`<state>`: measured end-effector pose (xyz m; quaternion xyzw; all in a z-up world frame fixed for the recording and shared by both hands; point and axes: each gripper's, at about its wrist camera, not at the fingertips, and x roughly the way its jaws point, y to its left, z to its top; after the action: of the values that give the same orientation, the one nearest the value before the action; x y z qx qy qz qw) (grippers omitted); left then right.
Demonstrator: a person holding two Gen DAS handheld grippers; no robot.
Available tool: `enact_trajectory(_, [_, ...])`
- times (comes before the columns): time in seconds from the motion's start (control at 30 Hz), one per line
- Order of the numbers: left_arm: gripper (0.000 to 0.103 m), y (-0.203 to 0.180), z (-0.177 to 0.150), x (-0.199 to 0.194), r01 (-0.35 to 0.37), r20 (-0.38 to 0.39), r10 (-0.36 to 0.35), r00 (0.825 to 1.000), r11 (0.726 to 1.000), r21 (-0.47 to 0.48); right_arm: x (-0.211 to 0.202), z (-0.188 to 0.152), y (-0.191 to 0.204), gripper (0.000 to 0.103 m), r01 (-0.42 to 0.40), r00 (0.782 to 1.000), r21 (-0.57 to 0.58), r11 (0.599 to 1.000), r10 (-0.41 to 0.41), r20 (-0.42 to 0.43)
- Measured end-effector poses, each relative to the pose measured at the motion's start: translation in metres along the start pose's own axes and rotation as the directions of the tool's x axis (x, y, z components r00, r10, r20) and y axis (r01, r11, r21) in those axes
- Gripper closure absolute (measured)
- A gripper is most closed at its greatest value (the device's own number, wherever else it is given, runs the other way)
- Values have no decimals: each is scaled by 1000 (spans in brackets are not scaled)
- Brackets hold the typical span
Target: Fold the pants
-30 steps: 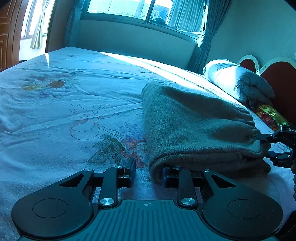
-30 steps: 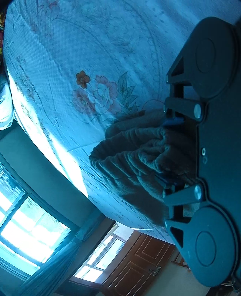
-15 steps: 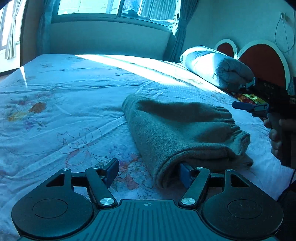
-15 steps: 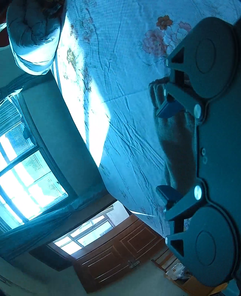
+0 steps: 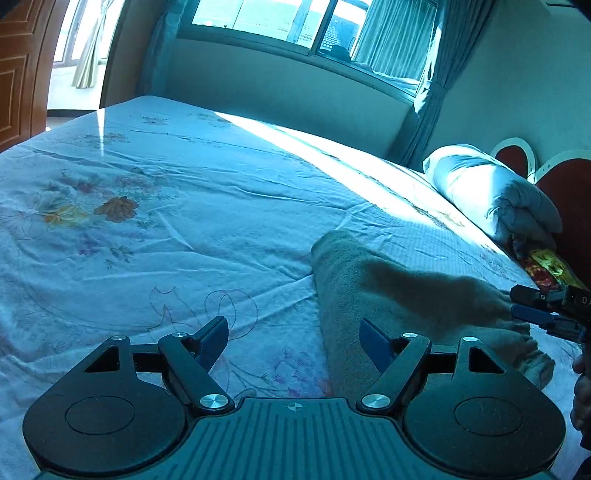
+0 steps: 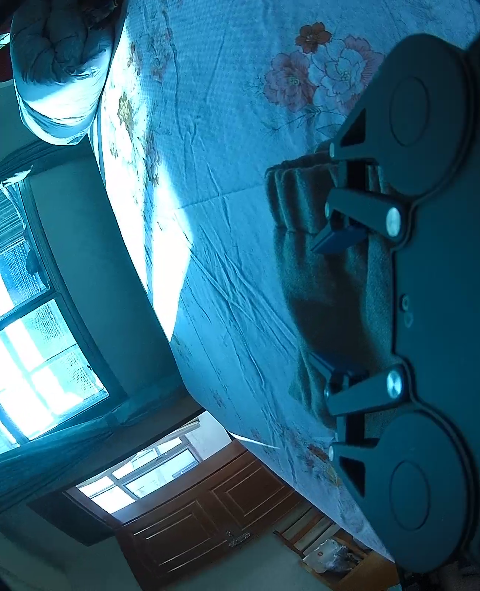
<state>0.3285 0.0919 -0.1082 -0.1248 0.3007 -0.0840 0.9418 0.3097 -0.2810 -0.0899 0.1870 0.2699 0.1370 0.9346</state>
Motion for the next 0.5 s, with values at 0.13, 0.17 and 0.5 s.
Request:
enact_trajectory(0.13, [26,-24,18,28,17,16,-18,1000,999,32,8,14,4,55,-7,1000,-13,1000,7,16])
enact_trajectory(0.17, [26,-29,25,34,14,20,-15,1000,999,44,10,17,5,55,-8,1000,-16,1000,8,22])
enact_trajectory(0.5, [18,-33,23,104,-30,-157,37,987,998,47,34,10,-25,76,99,993,21,995,-97,-71])
